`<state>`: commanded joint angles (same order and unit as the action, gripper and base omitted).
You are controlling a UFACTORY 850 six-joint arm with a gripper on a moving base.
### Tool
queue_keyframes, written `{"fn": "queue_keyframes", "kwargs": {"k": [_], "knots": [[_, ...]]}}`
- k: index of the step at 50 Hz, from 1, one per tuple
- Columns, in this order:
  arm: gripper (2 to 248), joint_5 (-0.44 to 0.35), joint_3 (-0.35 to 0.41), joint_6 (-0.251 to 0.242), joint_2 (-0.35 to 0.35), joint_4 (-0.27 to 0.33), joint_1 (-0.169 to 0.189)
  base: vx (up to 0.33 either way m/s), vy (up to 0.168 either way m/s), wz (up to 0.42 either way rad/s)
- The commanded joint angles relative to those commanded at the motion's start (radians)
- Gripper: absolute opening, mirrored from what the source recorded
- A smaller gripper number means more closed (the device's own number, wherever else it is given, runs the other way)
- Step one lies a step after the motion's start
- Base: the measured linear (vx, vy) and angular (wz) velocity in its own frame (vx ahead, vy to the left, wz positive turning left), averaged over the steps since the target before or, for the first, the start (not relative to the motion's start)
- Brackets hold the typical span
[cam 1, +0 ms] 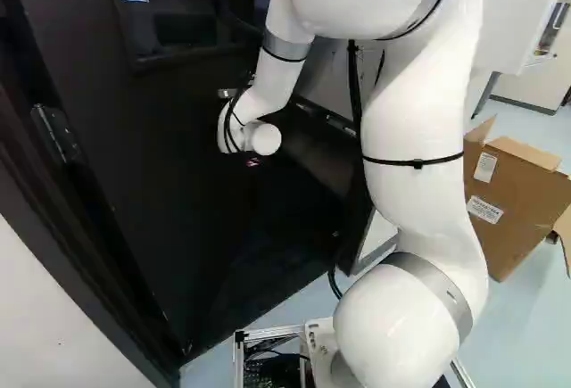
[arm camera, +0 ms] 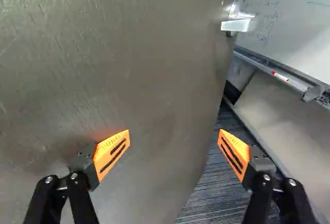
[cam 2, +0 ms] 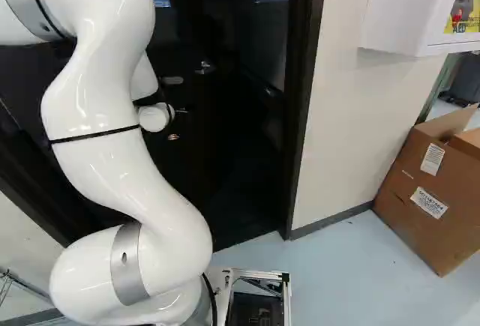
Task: Open the door and move inside
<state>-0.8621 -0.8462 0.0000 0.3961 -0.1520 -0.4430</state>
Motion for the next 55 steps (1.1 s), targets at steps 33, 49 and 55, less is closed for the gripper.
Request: {"fn": "queue_keyframes", "kwargs": {"k": [33,49,55], "knots": [[247,0.0,-0.129,0.0,0.101,0.0,-0.068,0.0,0.0,0.0],[247,0.0,-0.16,0.0,0.125,0.0,-0.107,0.0,0.0,0.0],[247,0.0,-0.162,0.0,0.126,0.0,-0.124,0.0,0.0,0.0]]}}
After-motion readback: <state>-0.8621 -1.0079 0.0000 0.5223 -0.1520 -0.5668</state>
